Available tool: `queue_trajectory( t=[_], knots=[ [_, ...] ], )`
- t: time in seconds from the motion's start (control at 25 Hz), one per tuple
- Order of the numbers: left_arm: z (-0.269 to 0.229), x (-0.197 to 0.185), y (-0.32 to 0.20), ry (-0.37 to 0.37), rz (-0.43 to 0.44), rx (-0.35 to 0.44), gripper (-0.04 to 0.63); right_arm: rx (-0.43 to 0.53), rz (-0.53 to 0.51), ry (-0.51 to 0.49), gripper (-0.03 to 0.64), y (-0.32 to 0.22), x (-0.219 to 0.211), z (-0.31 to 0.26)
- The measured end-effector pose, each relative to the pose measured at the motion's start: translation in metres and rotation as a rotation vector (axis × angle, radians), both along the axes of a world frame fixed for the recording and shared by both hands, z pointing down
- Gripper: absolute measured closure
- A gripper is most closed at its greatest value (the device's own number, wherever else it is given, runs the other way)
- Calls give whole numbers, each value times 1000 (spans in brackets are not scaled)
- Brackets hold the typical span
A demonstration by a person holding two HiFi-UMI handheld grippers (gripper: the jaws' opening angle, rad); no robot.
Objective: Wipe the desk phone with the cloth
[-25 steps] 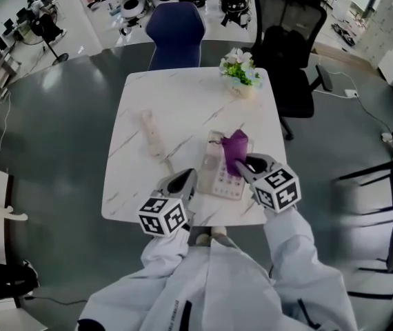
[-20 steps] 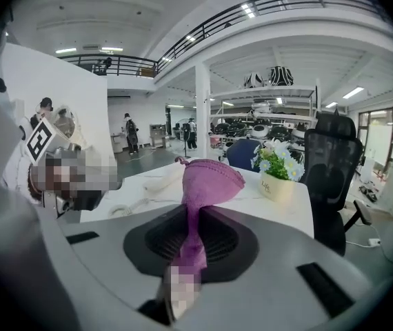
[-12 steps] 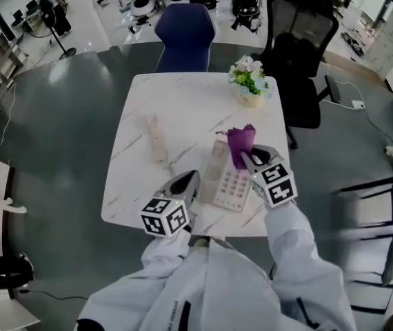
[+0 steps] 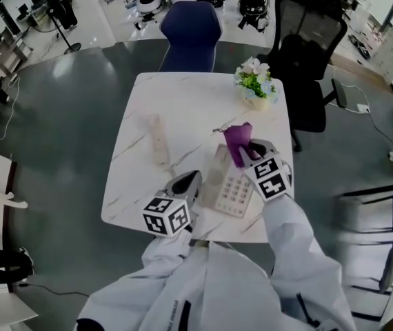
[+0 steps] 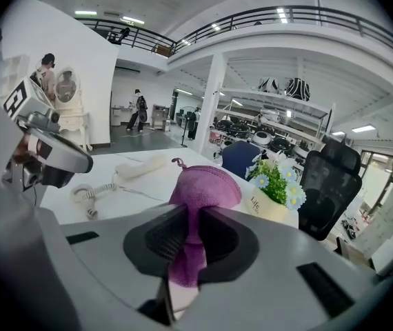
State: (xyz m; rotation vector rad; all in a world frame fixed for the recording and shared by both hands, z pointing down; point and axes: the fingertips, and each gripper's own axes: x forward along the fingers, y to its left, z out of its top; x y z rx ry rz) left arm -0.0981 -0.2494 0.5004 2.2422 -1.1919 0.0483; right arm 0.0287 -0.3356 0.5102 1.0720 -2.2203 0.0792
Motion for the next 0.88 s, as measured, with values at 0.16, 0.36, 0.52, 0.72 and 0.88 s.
queue_trajectory(
  t=[0.16,0.36,0.52,0.72,0.88],
  knots=[
    [5,1,-2,-5,0,-12,597,-8,-22,31,583,-6,-5,9],
    [9,0,-1,-8,-5,-23,597,-23,-61,73,583,-10,-14,19],
    [12,0,-2,-9,-8,-29,597,-34,-92,106,583,-11,-20,25],
    [12,-1,0,-7,-10,-37,597,-47,-120,138,583,-9,-25,28],
    [14,-1,1,-6,-9,-39,597,-54,-145,154,583,-4,-30,32]
  ],
)
